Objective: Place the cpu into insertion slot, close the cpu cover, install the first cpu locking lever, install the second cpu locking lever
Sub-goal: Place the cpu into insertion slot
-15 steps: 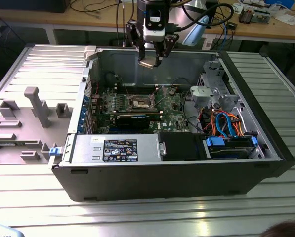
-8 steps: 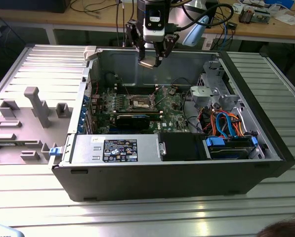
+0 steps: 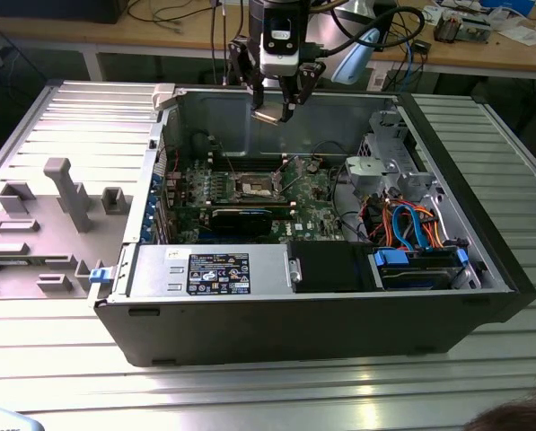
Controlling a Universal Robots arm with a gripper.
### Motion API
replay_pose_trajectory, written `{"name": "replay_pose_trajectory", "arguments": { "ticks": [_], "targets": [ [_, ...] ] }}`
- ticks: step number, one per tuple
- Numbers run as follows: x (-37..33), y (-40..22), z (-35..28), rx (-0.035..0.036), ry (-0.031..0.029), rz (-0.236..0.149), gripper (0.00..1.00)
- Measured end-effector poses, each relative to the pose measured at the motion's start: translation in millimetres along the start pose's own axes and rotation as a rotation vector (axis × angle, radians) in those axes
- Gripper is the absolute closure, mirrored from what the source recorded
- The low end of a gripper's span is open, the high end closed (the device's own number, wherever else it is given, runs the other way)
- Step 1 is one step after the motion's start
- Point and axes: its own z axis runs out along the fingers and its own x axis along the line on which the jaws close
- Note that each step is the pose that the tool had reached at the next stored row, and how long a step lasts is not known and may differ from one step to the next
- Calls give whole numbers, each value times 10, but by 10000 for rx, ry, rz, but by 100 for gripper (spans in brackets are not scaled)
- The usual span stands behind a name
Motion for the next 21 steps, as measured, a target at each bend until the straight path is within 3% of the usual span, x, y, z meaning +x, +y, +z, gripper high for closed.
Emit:
{"name": "replay_pose_trajectory", "arguments": {
  "ticks": [21],
  "targets": [
    [0,0,0,-5,-20,222,46]
  ]
}}
